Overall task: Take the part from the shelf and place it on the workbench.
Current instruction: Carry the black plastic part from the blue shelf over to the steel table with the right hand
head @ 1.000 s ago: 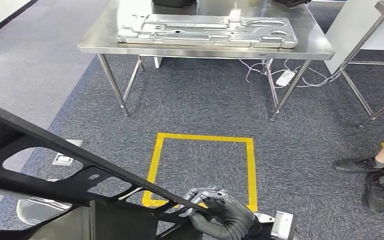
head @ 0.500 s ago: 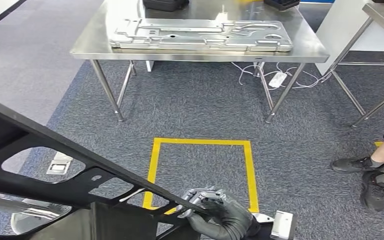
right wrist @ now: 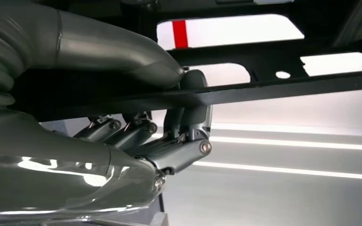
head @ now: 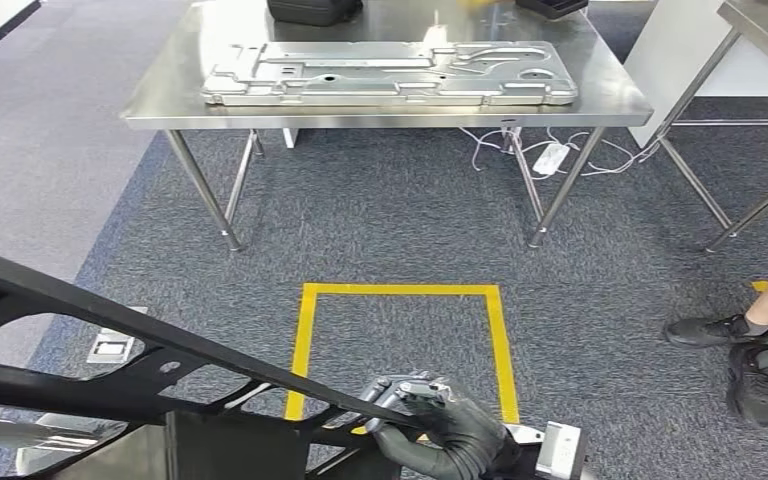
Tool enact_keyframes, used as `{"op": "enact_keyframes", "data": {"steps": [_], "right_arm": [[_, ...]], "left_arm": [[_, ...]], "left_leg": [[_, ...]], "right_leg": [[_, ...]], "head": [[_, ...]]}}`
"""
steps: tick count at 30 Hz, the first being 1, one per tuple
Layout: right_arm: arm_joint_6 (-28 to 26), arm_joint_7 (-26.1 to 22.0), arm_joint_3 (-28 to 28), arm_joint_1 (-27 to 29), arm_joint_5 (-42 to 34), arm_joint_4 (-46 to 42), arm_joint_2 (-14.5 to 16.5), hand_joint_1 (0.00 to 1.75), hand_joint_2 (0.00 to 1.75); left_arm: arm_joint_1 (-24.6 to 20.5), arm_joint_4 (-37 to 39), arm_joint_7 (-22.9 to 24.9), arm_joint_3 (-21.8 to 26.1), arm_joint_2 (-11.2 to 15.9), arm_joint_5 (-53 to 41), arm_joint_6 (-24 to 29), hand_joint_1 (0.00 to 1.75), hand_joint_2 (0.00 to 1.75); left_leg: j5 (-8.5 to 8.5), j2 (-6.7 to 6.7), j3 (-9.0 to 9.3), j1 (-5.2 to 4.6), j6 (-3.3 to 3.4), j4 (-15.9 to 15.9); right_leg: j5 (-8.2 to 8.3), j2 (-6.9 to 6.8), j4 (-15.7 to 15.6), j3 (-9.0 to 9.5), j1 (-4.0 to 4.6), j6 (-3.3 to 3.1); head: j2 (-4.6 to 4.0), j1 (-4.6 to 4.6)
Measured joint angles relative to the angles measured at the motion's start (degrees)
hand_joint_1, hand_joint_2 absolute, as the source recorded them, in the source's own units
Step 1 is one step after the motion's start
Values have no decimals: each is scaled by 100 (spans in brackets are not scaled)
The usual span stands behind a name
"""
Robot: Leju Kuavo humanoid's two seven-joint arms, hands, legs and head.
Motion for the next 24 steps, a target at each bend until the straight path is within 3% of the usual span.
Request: {"op": "enact_keyframes", "data": {"steps": [2, 4, 5, 6, 7, 9, 10, 11, 16, 18, 20, 21, 22, 24], "right_arm": [[-1, 30, 1, -15, -17, -4, 5, 175, 175], [-1, 95, 1, -21, -57, 0, 6, 175, 175], [-2, 133, 2, -15, -78, 4, 6, 175, 175], [-6, 165, 2, -7, -92, 9, 6, 175, 175], [-13, 190, 3, 1, -103, 14, 6, 175, 175], [-28, 233, 3, 9, -121, 21, 5, 175, 175], [-32, 248, 3, 6, -128, 26, 3, 175, 175], [-34, 262, 3, 3, -132, 31, 1, 175, 175], [-103, 316, 5, -13, -130, 37, -22, 175, 175], [-146, 322, 5, -25, -124, 38, -45, 175, 175], [-206, 325, 5, -5, -98, 40, -72, 175, 175], [-240, 328, 6, 16, -79, 41, -83, 175, 175], [-280, 338, 7, 35, -54, 40, -93, 175, 175], [-356, 361, 10, 55, 2, 38, -113, 175, 175]], "left_arm": [[-14, -1, -3, -1, 5, 1, -1, 0, 175], [-1, -1, -4, -1, 10, 5, -2, 0, 175], [12, -1, -4, 0, 14, 8, -2, 0, 175], [24, -1, -4, 0, 18, 9, -2, 0, 175], [30, -1, -4, 0, 21, 9, -2, 0, 175], [35, -1, -4, 0, 27, 13, -2, 0, 175], [35, -1, -4, 0, 28, 14, -2, 0, 175], [33, 0, -4, 0, 30, 15, -2, 0, 175], [27, -1, -4, 0, 37, 15, 1, 0, 175], [14, -1, 1, -1, 40, 9, 2, 0, 175], [9, 1, 20, -4, 42, -8, 2, 0, 175], [13, 1, 37, -7, 42, -16, 2, 0, 175], [18, 1, 58, -10, 42, -27, 4, 0, 175], [21, 1, 103, -20, 41, -55, 10, 0, 175]], "left_leg": [[-185, 2, -173, 8, -65, 381], [-451, 2, -626, 28, -118, 1147], [-501, 3, -841, 38, -135, 1452], [-434, 3, -977, 44, -144, 1573], [-239, 3, -1001, 48, -145, 1461], [298, 3, -817, 52, -123, 802], [475, 3, -710, 42, -100, 497], [535, 4, -635, 29, -64, 291], [411, 4, -497, 16, 118, 74], [384, 13, -389, 38, 180, 6], [320, 19, -313, 26, 211, -4], [277, 18, -265, 18, 214, -4], [229, 15, -204, 11, 212, -4], [118, 11, -51, 3, 198, -6]], "right_leg": [[-28, -15, -48, 77, -40, -51], [-88, -20, -53, 137, -42, -81], [-122, -16, -53, 173, -43, -83], [-160, -10, -52, 219, -45, -77], [-205, -4, -52, 280, -48, -66], [-307, 2, -55, 423, -56, -28], [-351, 6, -53, 473, -52, 0], [-383, 11, -52, 494, -49, 30], [-485, 6, -58, 540, -49, 190], [-699, -4, 453, 291, -44, 210], [-891, -4, 1208, -205, -39, 210], [-859, -4, 1413, -391, -39, 208], [-708, -3, 1406, -479, -36, 204], [-172, -5, 839, -385, -20, 174]], "head": [[0, -8], [0, -13], [0, -14], [0, -14], [0, -14], [0, -15], [0, -15], [0, -15], [0, -14], [0, -6], [0, -2], [0, -1], [0, -1], [0, 0]]}}
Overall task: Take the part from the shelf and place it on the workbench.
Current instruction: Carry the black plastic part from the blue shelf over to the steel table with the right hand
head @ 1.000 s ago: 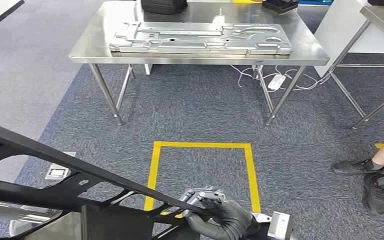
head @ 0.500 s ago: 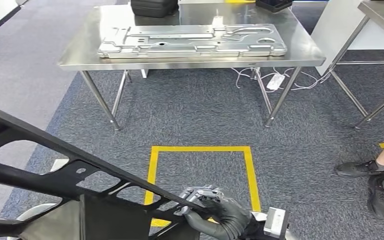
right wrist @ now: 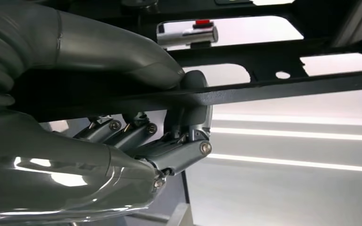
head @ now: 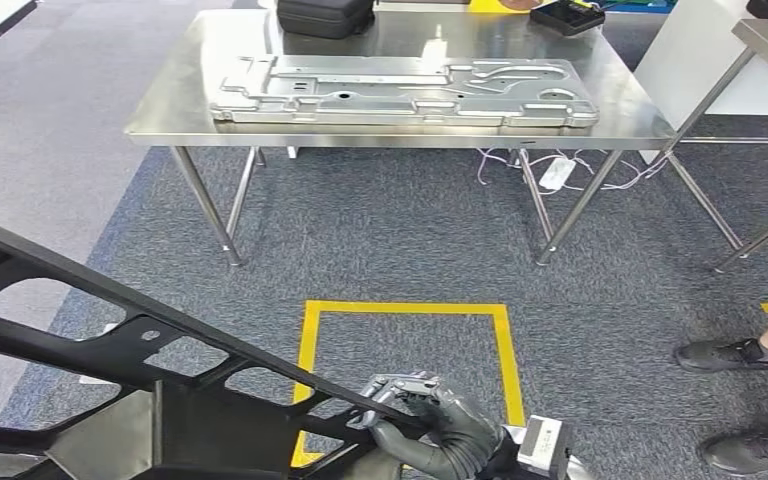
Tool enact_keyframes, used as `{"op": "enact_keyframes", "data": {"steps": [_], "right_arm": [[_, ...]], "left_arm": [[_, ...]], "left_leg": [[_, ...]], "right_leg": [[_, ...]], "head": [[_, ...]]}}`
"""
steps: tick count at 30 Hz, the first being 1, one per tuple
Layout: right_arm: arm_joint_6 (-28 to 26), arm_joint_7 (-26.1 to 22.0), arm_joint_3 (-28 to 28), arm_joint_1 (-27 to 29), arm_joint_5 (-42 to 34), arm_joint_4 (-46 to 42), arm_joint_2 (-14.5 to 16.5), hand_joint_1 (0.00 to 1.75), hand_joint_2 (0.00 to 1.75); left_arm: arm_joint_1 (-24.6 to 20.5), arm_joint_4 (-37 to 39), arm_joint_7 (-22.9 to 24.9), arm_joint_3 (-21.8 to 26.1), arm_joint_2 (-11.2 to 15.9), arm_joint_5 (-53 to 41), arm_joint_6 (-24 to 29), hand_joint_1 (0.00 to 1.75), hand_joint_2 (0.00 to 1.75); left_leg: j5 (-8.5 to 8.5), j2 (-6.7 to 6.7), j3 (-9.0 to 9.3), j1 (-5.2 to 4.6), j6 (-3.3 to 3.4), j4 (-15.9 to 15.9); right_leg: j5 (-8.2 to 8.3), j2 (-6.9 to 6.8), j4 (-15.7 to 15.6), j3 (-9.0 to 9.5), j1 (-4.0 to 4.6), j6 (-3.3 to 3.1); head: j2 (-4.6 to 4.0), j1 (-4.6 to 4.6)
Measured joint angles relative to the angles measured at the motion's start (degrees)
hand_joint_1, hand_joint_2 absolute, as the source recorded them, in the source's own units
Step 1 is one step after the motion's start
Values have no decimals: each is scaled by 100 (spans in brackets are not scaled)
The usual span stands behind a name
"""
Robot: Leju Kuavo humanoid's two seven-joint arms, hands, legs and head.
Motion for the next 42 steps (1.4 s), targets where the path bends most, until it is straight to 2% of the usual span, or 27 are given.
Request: {"op": "enact_keyframes", "data": {"steps": [1, 2, 4, 7, 9, 11, 12, 13, 14, 16, 17, 18, 20, 22, 23, 24, 26, 27, 28, 29, 31, 32, 33, 35, 38, 40, 42], "right_arm": [[-39, 13, 2, 6, 32, -2, -14, 175, 175], [-66, 22, 5, 11, 65, -9, -26, 175, 175], [-112, 45, 20, 17, 133, -33, -56, 175, 175], [-178, 94, 57, 11, 220, -74, -99, 175, 175], [-197, 119, 83, -12, 248, -91, -122, 175, 175], [-202, 129, 105, -29, 252, -92, -143, 175, 175], [-203, 132, 119, -30, 254, -92, -153, 175, 175], [-203, 136, 135, -30, 257, -92, -162, 175, 175], [-202, 142, 155, -32, 261, -92, -168, 175, 175], [-202, 161, 189, -49, 274, -90, -175, 175, 175], [-203, 175, 204, -69, 283, -90, -178, 175, 175], [-203, 187, 217, -92, 290, -90, -181, 175, 175], [-204, 208, 243, -143, 299, -92, -185, 175, 175], [-204, 227, 263, -193, 305, -93, -189, 175, 175], [-204, 234, 274, -221, 307, -93, -191, 175, 175], [-204, 239, 287, -243, 306, -92, -196, 175, 175], [-203, 244, 315, -266, 299, -83, -207, 175, 175], [-202, 246, 328, -266, 297, -77, -213, 175, 175], [-201, 248, 339, -266, 294, -70, -219, 175, 175], [-200, 247, 346, -266, 291, -66, -223, 175, 175], [-201, 227, 354, -270, 286, -58, -226, 175, 175], [-203, 209, 356, -273, 286, -57, -225, 175, 175], [-206, 183, 357, -277, 291, -56, -223, 175, 175], [-216, 105, 360, -282, 336, -60, -216, 175, 175], [-240, -1, 361, -287, 426, -85, -197, 175, 175], [-243, -33, 364, -295, 439, -95, -179, 175, 175], [-220, -56, 370, -296, 432, -93, -168, 175, 175]], "left_arm": [[-8, 0, 17, -8, -2, -15, 4, 0, 175], [-19, 0, 37, -17, -3, -28, 7, 0, 175], [-42, 0, 75, -36, -8, -45, 14, 0, 175], [-90, 0, 127, -63, -24, -56, 21, 0, 175], [-121, 0, 139, -75, -39, -50, 25, 0, 175], [-121, 0, 151, -78, -55, -48, 25, 0, 175], [-116, 0, 157, -80, -62, -48, 25, 0, 175], [-113, 0, 162, -82, -67, -48, 25, 0, 175], [-114, 0, 163, -84, -72, -47, 21, 0, 175], [-118, 1, 157, -87, -75, -39, 4, 0, 175], [-122, 1, 150, -87, -80, -36, -7, 0, 175], [-127, 2, 143, -87, -86, -32, -14, 0, 175], [-144, 2, 132, -90, -98, -32, -19, 0, 175], [-143, 2, 123, -96, -103, -32, -17, 0, 175], [-142, 2, 121, -99, -104, -32, -14, 0, 175], [-140, 2, 120, -105, -105, -32, -10, 0, 175], [-134, 2, 124, -118, -107, -32, -1, 0, 175], [-123, 2, 128, -123, -108, -32, 6, 0, 175], [-109, 2, 132, -126, -109, -32, 16, 0, 175], [-98, 2, 135, -128, -109, -32, 26, 0, 175], [-83, 2, 138, -131, -109, -32, 40, 0, 175], [-85, 2, 140, -132, -110, -31, 40, 0, 175], [-87, 2, 143, -133, -112, -31, 40, 0, 175], [-92, 2, 150, -135, -114, -32, 40, 0, 175], [-108, 2, 151, -140, -116, -32, 38, 0, 175], [-109, 2, 151, -142, -118, -32, 39, 0, 175], [-80, 2, 152, -142, -118, -32, 39, 0, 175]], "left_leg": [[-52, -1, 64, -7, -18, -3], [-94, -2, 106, -11, -41, -7], [-140, 5, 127, -13, -100, -35], [-210, 16, 148, -17, -188, -14], [-416, 15, -100, -2, -252, 473], [-647, 15, -607, 21, -304, 1272], [-641, 15, -817, 29, -319, 1528], [-503, 15, -929, 32, -324, 1569], [-242, 15, -935, 33, -319, 1380], [311, 14, -773, 24, -280, 731], [451, 13, -693, 11, -245, 480], [463, 12, -641, -4, -205, 333], [343, 9, -599, -22, -130, 222], [289, 9, -527, 6, -69, 127], [278, 10, -473, 21, -40, 87], [261, 13, -419, 33, -11, 56], [204, 16, -345, 29, 23, 42], [168, 16, -305, 27, 27, 42], [126, 13, -254, 26, 23, 42], [80, 8, -188, 27, 14, 42], [-21, 0, -48, 29, -14, 38], [-64, -3, -5, 23, -38, 41], [-96, -2, 9, 18, -66, 40], [-123, 4, 8, 11, -127, 12], [-221, 10, -6, 15, -224, 106], [-448, 9, -309, 23, -279, 684], [-627, 9, -788, 32, -310, 1417]], "right_leg": [[208, -4, -298, 92, 20, -29], [315, -7, -544, 180, 40, -66], [258, -2, -705, 252, 72, -136], [186, 4, -839, 341, 31, -210], [147, -17, -888, 428, -6, -254], [76, -24, -892, 502, -13, -277], [34, -19, -892, 552, -15, -277], [-15, -11, -892, 616, -17, -269], [-70, -4, -892, 697, -19, -257], [-185, 3, -894, 859, -16, -219], [-227, 10, -892, 903, -12, -191], [-254, 17, -892, 912, -7, -162], [-276, 20, -908, 888, -2, -98], [-332, 4, -893, 907, -4, -39], [-403, 0, -755, 859, -4, -17], [-510, -2, -490, 728, -6, -2], [-730, -2, 272, 254, -6, 14], [-759, -3, 559, 32, -7, 21], [-672, -3, 658, -103, -7, 27], [-470, -3, 535, -131, -6, 32], [56, -6, -101, 29, -4, 17], [222, -8, -387, 122, 9, 0], [269, -8, -579, 186, 20, -33], [193, 4, -699, 226, 47, -101], [127, 2, -791, 320, 5, -206], [74, -13, -821, 405, -16, -262], [0, -3, -821, 484, -16, -284]], "head": [[0, -1], [1, 2], [1, 4], [0, 3], [0, -3], [0, -8], [0, -8], [0, -9], [0, -9], [0, -8], [0, -10], [0, -12], [1, -14], [1, -10], [1, -6], [1, -3], [0, 2], [0, 2], [0, 2], [0, 2], [0, 1], [0, 3], [0, 8], [0, 12], [0, 6], [0, -1], [0, -1]]}}
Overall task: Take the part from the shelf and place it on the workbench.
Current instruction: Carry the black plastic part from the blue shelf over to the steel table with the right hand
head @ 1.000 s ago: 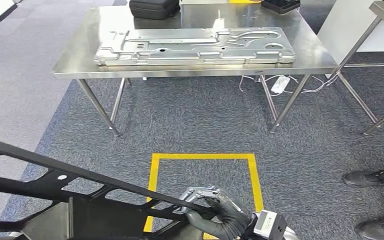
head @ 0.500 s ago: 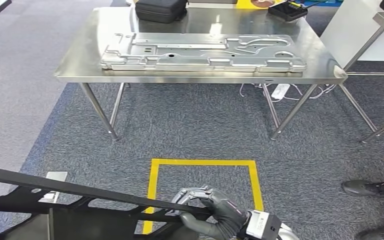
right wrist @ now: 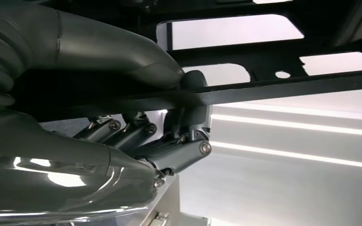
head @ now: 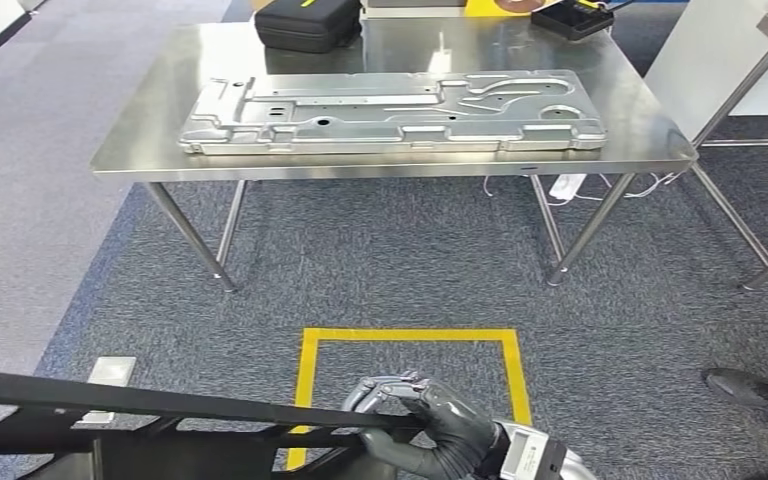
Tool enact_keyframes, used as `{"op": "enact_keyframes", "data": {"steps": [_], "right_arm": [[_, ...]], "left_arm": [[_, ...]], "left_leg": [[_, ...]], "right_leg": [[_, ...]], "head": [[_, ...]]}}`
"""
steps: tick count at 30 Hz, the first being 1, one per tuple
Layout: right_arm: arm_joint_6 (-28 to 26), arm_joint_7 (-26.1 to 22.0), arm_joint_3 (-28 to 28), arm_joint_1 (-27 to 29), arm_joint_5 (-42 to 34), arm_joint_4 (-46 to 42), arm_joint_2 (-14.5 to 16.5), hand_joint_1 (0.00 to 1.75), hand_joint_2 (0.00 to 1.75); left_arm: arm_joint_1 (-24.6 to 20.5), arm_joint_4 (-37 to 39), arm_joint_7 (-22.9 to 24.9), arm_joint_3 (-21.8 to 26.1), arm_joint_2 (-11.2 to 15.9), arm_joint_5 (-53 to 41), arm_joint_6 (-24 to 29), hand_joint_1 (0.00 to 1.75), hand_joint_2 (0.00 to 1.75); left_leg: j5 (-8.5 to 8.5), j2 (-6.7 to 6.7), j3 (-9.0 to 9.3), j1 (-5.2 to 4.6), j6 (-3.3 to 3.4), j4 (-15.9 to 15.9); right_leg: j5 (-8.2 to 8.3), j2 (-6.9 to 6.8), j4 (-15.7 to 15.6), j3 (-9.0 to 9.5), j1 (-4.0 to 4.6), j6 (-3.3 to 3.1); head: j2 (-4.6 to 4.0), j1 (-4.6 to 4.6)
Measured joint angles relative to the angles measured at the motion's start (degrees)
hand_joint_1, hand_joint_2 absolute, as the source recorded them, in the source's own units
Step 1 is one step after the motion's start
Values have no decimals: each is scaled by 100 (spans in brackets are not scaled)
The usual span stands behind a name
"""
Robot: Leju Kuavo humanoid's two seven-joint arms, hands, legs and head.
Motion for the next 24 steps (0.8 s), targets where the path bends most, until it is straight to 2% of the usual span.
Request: {"op": "enact_keyframes", "data": {"steps": [1, 2, 4, 5, 6, 8, 10, 12, 13, 15, 16, 17, 18, 19, 20, 21, 24], "right_arm": [[22, -8, 4, 3, -4, 1, 3, 175, 175], [45, -11, 9, 4, -7, 1, 8, 175, 175], [70, -17, 14, 2, -19, 1, 26, 175, 175], [72, -20, 14, -5, -25, 2, 37, 175, 175], [73, -24, 15, -11, -30, 1, 46, 175, 175], [74, -30, 16, -19, -34, -1, 63, 175, 175], [76, -32, 16, -22, -38, -9, 74, 175, 175], [77, -37, 17, -40, -37, -25, 78, 175, 175], [79, -40, 17, -47, -27, -32, 78, 175, 175], [80, -45, 19, -50, 8, -33, 78, 175, 175], [80, -44, 20, -42, 24, -33, 77, 175, 175], [80, -43, 21, -37, 32, -32, 77, 175, 175], [80, -42, 22, -33, 34, -32, 77, 175, 175], [80, -42, 23, -33, 34, -32, 77, 175, 175], [80, -39, 24, -35, 34, -29, 76, 175, 175], [80, -34, 25, -37, 33, -29, 77, 175, 175], [80, -11, 27, -37, 19, -30, 79, 175, 175]], "left_arm": [[17, 0, 1, 0, 0, 0, 0, 0, 175], [30, 0, 1, 0, 0, 0, -1, 0, 175], [44, 0, 1, 0, 1, 1, -1, 0, 175], [49, 0, 1, -1, 2, 1, -1, 0, 175], [51, 0, 2, -1, 4, 1, 0, 0, 175], [41, 0, 3, -2, 7, 2, 1, 0, 175], [17, 0, -3, -2, 5, 8, 2, 0, 175], [5, 0, -15, -2, 4, 15, 2, 0, 175], [5, 0, -19, -2, 2, 18, 2, 0, 175], [5, 0, -21, -2, -2, 20, 1, 0, 175], [6, 0, -22, -2, -3, 23, 0, 0, 175], [7, 0, -25, -2, -4, 29, -1, 0, 175], [6, 0, -29, -2, -5, 39, -1, 0, 175], [4, 0, -33, -2, -6, 50, -1, 0, 175], [1, 0, -37, -2, -8, 60, -2, 0, 175], [-2, 0, -41, -2, -9, 67, -3, 0, 175], [-10, 0, -50, -2, -11, 78, -5, 0, 175]], "left_leg": [[56, 0, -161, 1, -3, 164], [231, -1, -223, 0, 3, 118], [768, -24, -92, -5, 46, -456], [968, -51, -1, -17, 76, -738], [1059, -74, 75, -31, 110, -947], [985, -93, 142, -58, 178, -1114], [890, -72, 213, -40, 229, -1246], [858, -42, 323, -2, 273, -1348], [836, -23, 381, 7, 292, -1376], [767, 4, 469, 10, 307, -1386], [725, 12, 519, 10, 305, -1386], [682, 15, 578, 11, 299, -1386], [635, 16, 649, 13, 292, -1386], [584, 15, 724, 14, 280, -1386], [537, 15, 785, 8, 260, -1390], [497, 13, 824, 1, 232, -1391], [446, 27, 842, -12, 142, -1429]], "right_leg": [[-43, 19, 0, 54, 0, 3], [-89, 44, 0, 122, 0, 11], [-192, 89, -6, 277, -4, 35], [-238, 111, -7, 335, 1, 57], [-270, 131, -10, 367, 0, 83], [-296, 166, -27, 358, -2, 147], [-325, 163, -46, 359, 1, 213], [-455, 112, 205, 263, 12, 258], [-566, 83, 504, 104, 9, 268], [-757, 58, 1223, -364, 5, 290], [-737, 53, 1435, -547, 3, 300], [-606, 49, 1449, -634, 3, 311], [-364, 41, 1244, -614, 2, 317], [-86, 25, 901, -520, 3, 316], [115, 5, 604, -417, 14, 305], [218, -12, 350, -317, 26, 279], [121, -4, 125, -225, 54, 162]], "head": [[0, 0], [0, -1], [0, 0], [0, 1], [0, -1], [0, -9], [0, -11], [0, -7], [0, -5], [0, -5], [0, -4], [0, -4], [0, -4], [0, -3], [0, -4], [0, -2], [0, -1]]}}
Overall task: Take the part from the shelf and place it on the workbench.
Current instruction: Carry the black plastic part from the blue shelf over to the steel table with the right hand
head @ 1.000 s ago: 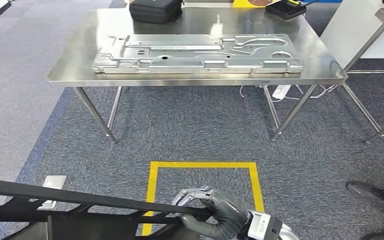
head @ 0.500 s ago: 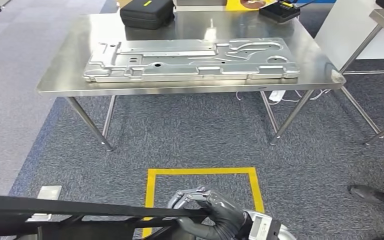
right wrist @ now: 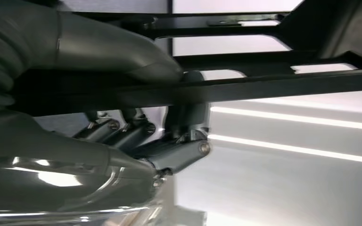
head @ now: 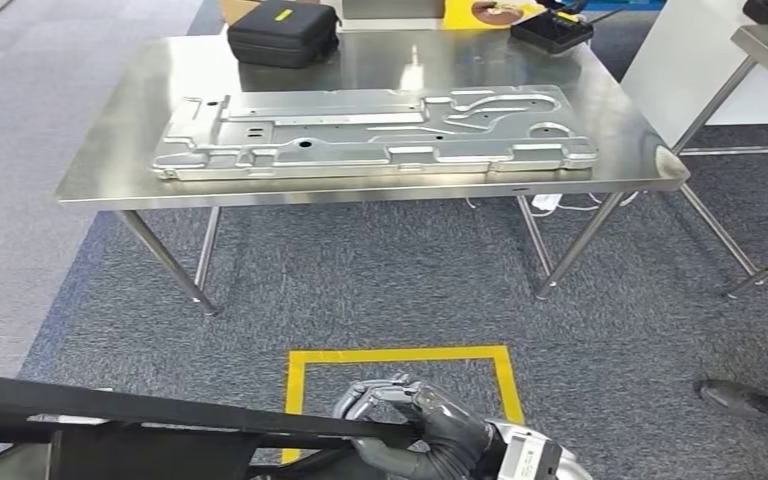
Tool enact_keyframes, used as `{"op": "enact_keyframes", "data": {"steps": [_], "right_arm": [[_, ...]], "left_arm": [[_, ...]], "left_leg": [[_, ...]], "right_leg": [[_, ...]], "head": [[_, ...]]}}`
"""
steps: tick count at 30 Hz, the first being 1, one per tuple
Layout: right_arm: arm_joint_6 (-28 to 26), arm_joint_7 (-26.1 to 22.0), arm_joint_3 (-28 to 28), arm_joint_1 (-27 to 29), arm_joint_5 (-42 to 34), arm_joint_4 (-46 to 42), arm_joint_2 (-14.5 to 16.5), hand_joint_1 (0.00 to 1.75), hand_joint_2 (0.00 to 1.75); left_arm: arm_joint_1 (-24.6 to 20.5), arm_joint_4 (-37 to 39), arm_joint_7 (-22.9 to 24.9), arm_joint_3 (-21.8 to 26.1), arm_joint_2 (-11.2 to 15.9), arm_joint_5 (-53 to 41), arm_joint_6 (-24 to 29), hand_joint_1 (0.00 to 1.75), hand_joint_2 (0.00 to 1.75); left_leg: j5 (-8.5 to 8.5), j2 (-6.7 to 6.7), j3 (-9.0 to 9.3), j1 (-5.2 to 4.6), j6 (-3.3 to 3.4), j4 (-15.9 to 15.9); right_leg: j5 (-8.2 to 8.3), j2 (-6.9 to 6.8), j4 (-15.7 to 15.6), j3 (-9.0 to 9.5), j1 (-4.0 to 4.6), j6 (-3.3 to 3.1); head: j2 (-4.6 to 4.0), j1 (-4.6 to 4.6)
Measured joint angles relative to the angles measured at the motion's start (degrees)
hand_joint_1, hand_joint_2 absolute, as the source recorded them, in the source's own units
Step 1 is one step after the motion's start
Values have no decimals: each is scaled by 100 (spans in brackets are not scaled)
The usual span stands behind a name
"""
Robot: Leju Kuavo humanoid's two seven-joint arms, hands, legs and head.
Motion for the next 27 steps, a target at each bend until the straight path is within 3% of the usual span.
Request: {"op": "enact_keyframes", "data": {"steps": [3, 4, 6, 7, 8, 9, 11, 12, 13, 15, 18, 20, 22, 23, 24, 26, 27], "right_arm": [[7, 57, 0, 6, -76, -2, 14, 175, 175], [16, 82, 0, 5, -103, -2, 21, 175, 175], [33, 125, 0, 11, -143, 2, 29, 175, 175], [37, 150, 0, 22, -162, 7, 31, 175, 175], [37, 173, -1, 34, -183, 11, 31, 175, 175], [37, 193, -1, 44, -202, 15, 31, 175, 175], [37, 230, -3, 57, -228, 18, 31, 175, 175], [36, 247, -4, 59, -234, 20, 31, 175, 175], [35, 264, -7, 64, -237, 23, 31, 175, 175], [34, 295, -11, 79, -238, 28, 32, 175, 175], [19, 320, -23, 98, -238, 25, 29, 175, 175], [-3, 337, -27, 104, -237, 25, 20, 175, 175], [-16, 369, -27, 122, -228, 31, -3, 175, 175], [-22, 385, -28, 131, -224, 35, -17, 175, 175], [-26, 396, -28, 137, -220, 37, -28, 175, 175], [-40, 410, -28, 138, -212, 39, -48, 175, 175], [-50, 413, -28, 137, -203, 38, -57, 175, 175]], "left_arm": [[-20, 0, -14, 0, 2, 12, 2, 0, 175], [-22, 0, -19, 0, 2, 16, 4, 0, 175], [1, 0, -23, 1, 3, 21, 8, 0, 175], [22, 0, -23, 1, 4, 23, 8, 0, 175], [40, 0, -23, 1, 5, 29, 9, 0, 175], [53, 0, -25, 2, 8, 36, 9, 0, 175], [68, 0, -27, 3, 19, 53, 10, 0, 175], [75, 0, -30, 4, 25, 60, 11, 0, 175], [80, 0, -32, 6, 29, 64, 12, 0, 175], [84, 0, -36, 9, 37, 69, 13, 0, 175], [91, 0, -39, 10, 49, 74, 13, 0, 175], [91, 0, -39, 11, 50, 75, 13, 0, 175], [95, 0, -38, 10, 50, 72, 13, 0, 175], [99, 0, -38, 10, 50, 71, 13, 0, 175], [101, 0, -38, 10, 50, 69, 13, 0, 175], [102, 0, -38, 11, 50, 66, 13, 0, 175], [97, 0, -37, 11, 50, 64, 13, 0, 175]], "left_leg": [[-127, 10, -47, 4, -82, 177], [-233, 9, -174, 7, -102, 431], [-471, 8, -647, 12, -130, 1203], [-489, 7, -859, 12, -135, 1480], [-399, 7, -1001, 11, -132, 1588], [-180, 6, -1025, 9, -118, 1453], [351, -1, -861, -2, -60, 825], [511, -8, -769, -17, -27, 565], [555, -16, -705, -35, 5, 401], [446, -26, -649, -60, 52, 274], [368, -23, -524, -10, 107, 110], [327, -13, -423, 10, 144, 62], [256, -5, -340, 12, 160, 59], [215, -5, -289, 14, 158, 59], [172, -7, -227, 18, 153, 59], [69, -13, -79, 30, 120, 53], [20, -15, -25, 29, 88, 54]], "right_leg": [[-51, 4, -75, 88, -45, -104], [-73, -3, -89, 128, -58, -134], [-138, -3, -94, 193, -56, -172], [-174, 6, -94, 234, -54, -174], [-216, 18, -94, 288, -53, -171], [-262, 30, -94, 358, -52, -162], [-364, 45, -105, 507, -54, -134], [-406, 53, -108, 560, -51, -108], [-434, 60, -115, 584, -51, -79], [-455, 66, -140, 580, -48, -12], [-548, 43, -33, 558, -50, 74], [-750, 34, 520, 259, -54, 99], [-902, 30, 1198, -208, -58, 123], [-843, 26, 1345, -363, -58, 135], [-664, 21, 1275, -414, -58, 148], [-155, 4, 676, -264, -54, 153], [15, -3, 384, -162, -40, 143]], "head": [[0, -4], [0, -6], [0, -9], [0, -9], [0, -10], [0, -9], [0, -9], [0, -8], [0, -11], [0, -20], [0, -23], [0, -22], [0, -21], [0, -21], [0, -21], [0, -21], [0, -19]]}}
